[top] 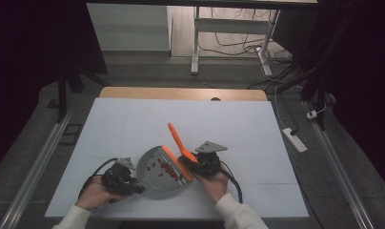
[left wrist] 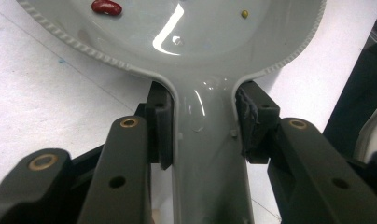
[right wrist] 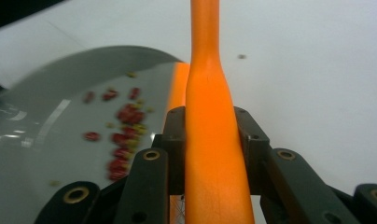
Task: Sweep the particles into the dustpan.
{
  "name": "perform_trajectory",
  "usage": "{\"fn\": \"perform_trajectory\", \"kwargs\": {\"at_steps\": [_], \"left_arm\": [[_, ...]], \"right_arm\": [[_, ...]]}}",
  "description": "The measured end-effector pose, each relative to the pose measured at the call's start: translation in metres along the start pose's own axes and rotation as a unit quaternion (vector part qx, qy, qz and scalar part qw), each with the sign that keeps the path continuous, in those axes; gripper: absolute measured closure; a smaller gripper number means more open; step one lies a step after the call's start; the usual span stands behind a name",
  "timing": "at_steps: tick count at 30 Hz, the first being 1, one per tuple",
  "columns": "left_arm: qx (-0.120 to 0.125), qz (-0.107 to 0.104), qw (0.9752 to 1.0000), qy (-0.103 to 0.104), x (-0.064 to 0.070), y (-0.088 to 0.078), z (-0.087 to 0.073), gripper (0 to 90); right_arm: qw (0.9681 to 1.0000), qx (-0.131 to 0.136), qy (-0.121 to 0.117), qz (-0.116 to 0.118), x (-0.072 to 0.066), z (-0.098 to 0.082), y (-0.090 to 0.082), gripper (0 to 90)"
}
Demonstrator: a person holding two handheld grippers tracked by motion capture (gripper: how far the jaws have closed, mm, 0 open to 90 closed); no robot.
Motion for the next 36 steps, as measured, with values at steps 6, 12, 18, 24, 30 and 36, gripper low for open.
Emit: {"fn": "perform_trajectory", "kwargs": {"at_steps": [6, 12, 18, 24, 30, 36], "left_arm": [[-0.001, -0.002, 1.0000, 0.000, -0.001, 0.000, 0.000, 61.8], [0.001, -0.001, 1.0000, -0.001, -0.001, 0.001, 0.000, 61.8], [0.014, 0.006, 0.9999, -0.004, -0.004, -0.002, 0.002, 61.8], [0.024, 0.015, 0.9994, -0.018, -0.010, -0.004, 0.002, 61.8], [0.033, 0.019, 0.9989, -0.027, -0.012, -0.006, 0.003, 61.8], [0.036, 0.020, 0.9987, -0.031, -0.013, -0.006, 0.003, 61.8]], "right_arm": [[0.9980, 0.025, 0.020, 0.054, -0.020, 0.012, -0.001, 70.5], [0.9973, 0.057, 0.037, 0.028, 0.011, 0.025, -0.015, 70.4], [0.9983, 0.049, 0.031, 0.003, 0.040, 0.024, -0.012, 70.4], [0.9991, 0.037, 0.012, -0.015, 0.054, 0.027, -0.001, 70.5], [0.9992, 0.031, -0.004, -0.025, 0.064, 0.039, 0.012, 70.4], [0.9989, 0.029, -0.010, -0.036, 0.077, 0.055, 0.027, 70.5]]}}
Point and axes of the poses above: each handheld gripper's, and its own axes: y roughly forward along the jaws, z roughly out of its top, x roughly to its right, the point moved 8 cm from there along y, roughly forward along the jaws, and after that the axes turned 5 degrees about -z, right-handed, at the moved point
